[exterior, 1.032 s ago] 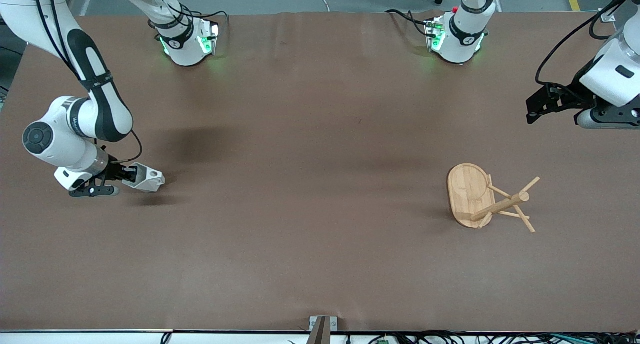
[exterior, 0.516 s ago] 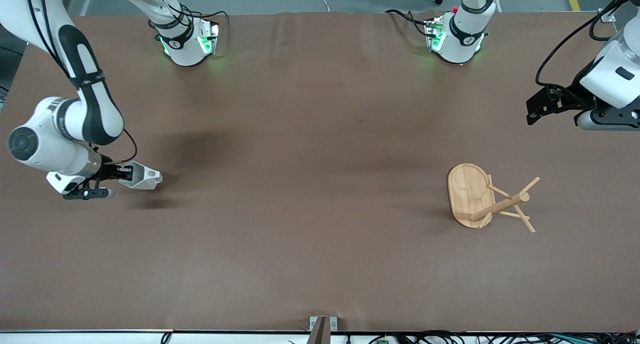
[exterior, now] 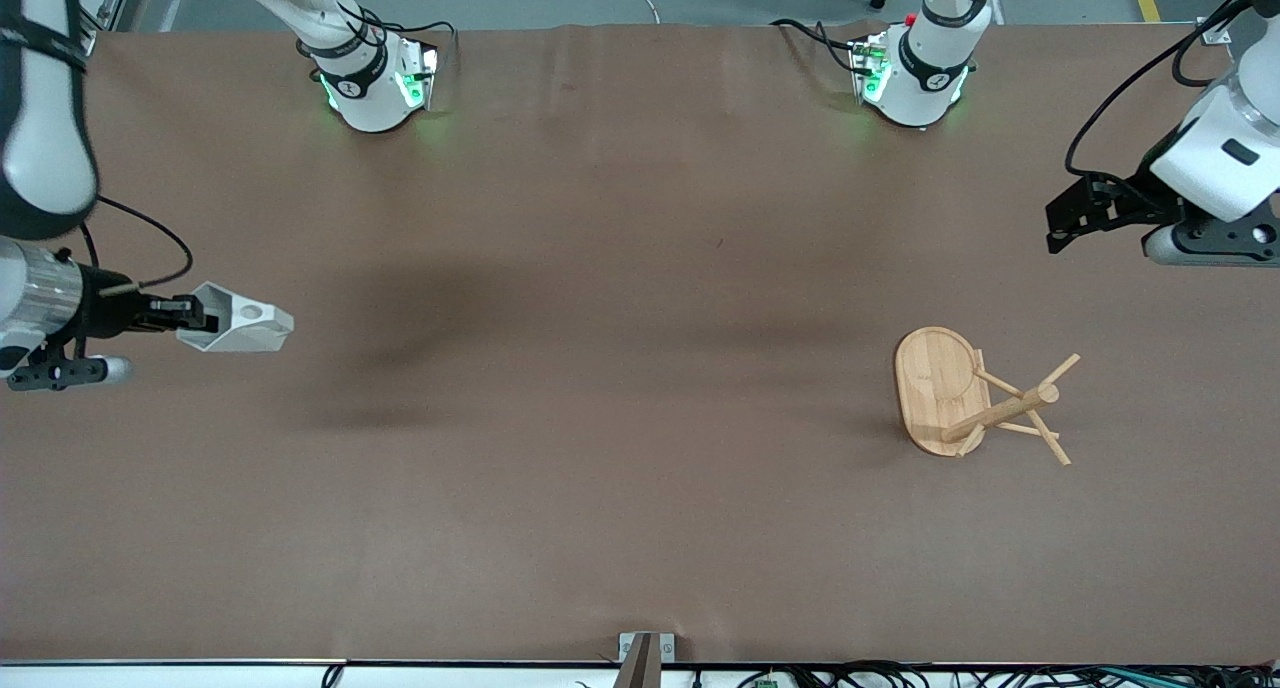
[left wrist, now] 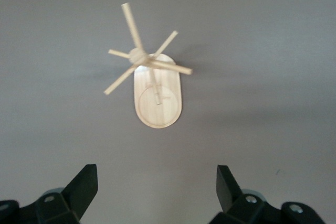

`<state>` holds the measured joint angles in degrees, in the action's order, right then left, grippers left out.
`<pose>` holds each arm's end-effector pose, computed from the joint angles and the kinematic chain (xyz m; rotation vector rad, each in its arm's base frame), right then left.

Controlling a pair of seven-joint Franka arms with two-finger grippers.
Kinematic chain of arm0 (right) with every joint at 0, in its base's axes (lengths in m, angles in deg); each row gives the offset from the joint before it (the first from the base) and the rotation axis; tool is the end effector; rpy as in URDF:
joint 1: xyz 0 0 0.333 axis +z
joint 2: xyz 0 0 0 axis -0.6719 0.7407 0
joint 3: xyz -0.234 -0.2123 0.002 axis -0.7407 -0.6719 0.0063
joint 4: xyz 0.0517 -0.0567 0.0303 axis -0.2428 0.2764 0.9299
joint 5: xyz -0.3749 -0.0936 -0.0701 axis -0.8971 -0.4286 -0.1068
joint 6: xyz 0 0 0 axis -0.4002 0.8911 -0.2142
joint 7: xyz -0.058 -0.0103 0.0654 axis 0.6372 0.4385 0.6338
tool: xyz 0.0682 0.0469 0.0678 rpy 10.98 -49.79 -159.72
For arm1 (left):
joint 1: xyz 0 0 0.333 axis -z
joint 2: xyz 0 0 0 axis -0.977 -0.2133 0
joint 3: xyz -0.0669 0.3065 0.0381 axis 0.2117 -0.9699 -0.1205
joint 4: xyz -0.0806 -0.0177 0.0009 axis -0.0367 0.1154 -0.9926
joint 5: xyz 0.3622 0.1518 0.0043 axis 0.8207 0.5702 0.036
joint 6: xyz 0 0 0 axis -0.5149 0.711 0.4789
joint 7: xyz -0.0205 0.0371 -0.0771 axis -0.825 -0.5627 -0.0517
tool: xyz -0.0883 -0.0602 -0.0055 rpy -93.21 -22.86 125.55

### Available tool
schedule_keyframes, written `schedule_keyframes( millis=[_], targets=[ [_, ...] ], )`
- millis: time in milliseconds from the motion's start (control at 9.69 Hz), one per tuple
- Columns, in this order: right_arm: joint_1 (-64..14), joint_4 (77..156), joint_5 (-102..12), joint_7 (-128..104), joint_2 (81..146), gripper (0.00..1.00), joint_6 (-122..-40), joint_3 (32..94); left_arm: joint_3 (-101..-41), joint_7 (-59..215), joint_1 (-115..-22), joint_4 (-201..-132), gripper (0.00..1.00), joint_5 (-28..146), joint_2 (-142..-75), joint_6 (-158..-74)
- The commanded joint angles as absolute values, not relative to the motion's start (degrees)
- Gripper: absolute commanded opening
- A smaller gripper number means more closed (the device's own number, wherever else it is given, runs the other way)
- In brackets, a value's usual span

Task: Hang cup on rack
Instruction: 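Lift the cup with the right gripper while the left gripper approaches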

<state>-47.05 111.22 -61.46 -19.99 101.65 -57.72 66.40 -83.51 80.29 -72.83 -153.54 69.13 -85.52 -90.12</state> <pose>0.6010 -0.0345 0.4842 -2.7531 -0.0749 0.2369 0.5611 -0.1025 0.6348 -3.1261 0.1841 -0.0740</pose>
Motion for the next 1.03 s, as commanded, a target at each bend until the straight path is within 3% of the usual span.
schedule_keyframes(
  millis=[0, 413, 723, 929],
  targets=[
    [-44.9, 114.8, -48.4, -20.2, 98.0, 0.0, -55.0, 67.0, -83.6, 80.5, -63.8, -151.0, 1.0, 69.2, -87.9, -89.9],
    [-44.4, 125.8, -23.4, -20.5, 95.9, 0.0, -59.2, 77.3, -83.3, 79.5, -46.4, -144.8, 1.0, 66.8, -92.4, -94.3],
    [-44.1, 129.6, -9.9, -20.5, 95.9, 0.0, -59.8, 83.7, -83.0, 80.7, -41.5, -144.9, 1.0, 59.0, -96.1, -103.8],
    [-43.6, 131.5, -3.8, -20.5, 96.1, 0.0, -62.1, 87.2, -83.0, 80.5, -38.1, -145.0, 1.0, 59.0, -96.9, -105.2]
  ],
)
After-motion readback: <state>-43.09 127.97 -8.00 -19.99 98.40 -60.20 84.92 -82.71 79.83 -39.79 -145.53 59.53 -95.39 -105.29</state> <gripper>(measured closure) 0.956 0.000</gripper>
